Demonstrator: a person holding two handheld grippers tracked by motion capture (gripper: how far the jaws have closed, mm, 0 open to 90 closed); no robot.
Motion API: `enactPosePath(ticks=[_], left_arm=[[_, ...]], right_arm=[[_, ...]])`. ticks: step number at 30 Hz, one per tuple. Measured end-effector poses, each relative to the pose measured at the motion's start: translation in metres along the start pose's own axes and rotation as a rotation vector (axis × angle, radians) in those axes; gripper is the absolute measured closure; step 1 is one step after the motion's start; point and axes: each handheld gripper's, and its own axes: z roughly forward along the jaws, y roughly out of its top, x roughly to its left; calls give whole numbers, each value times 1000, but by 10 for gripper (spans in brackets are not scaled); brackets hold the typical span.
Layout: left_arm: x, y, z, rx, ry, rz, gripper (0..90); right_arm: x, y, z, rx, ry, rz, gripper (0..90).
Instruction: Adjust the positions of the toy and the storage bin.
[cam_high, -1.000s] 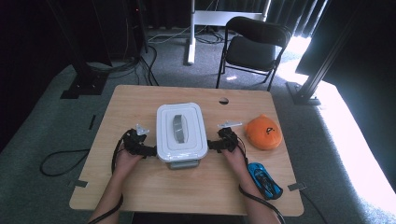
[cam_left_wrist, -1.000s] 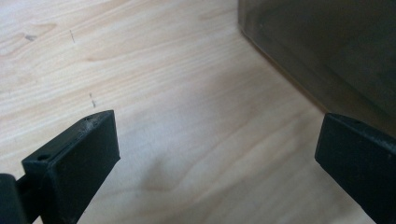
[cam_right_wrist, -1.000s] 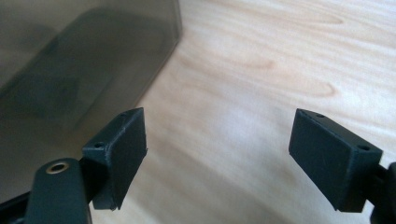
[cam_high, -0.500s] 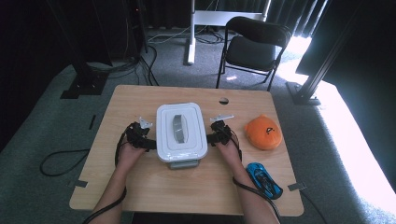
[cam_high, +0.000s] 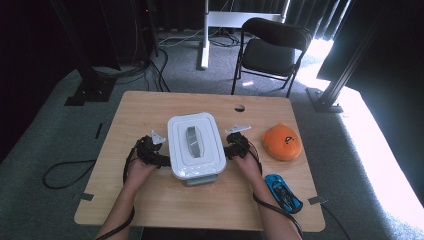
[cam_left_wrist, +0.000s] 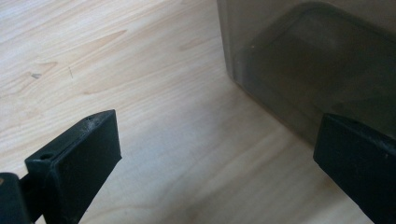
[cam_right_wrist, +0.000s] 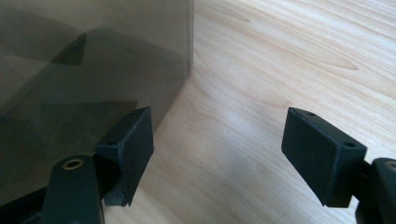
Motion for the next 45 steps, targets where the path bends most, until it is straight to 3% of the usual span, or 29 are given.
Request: enactPosePath(ticks=[9,33,36,38,39,42,45], left_arm=[[-14,-11,-12,-7,-2,18,10],[-51,-35,-43,-14,-25,100,9],[-49,-40,-44,-27,-63,83,8],[-46,-46,-42,-12,-65,81,8],[-42,-50,-41,-2,-66,71,8],[-31,-61,-43,-10,-83,9,8],[-24,-71,-46,-24,-91,-9,8]], right_arm=[[8,-10,-12,-3,8,-51,247],[16,-32,-32,-11,90,-112,253],[15,-34,-35,-11,92,-121,211],[14,-35,-36,-13,87,-129,194],[13,-37,-41,-37,76,-123,191],[8,-42,-49,-31,41,-117,181],[4,-46,-58,-26,53,-100,162]])
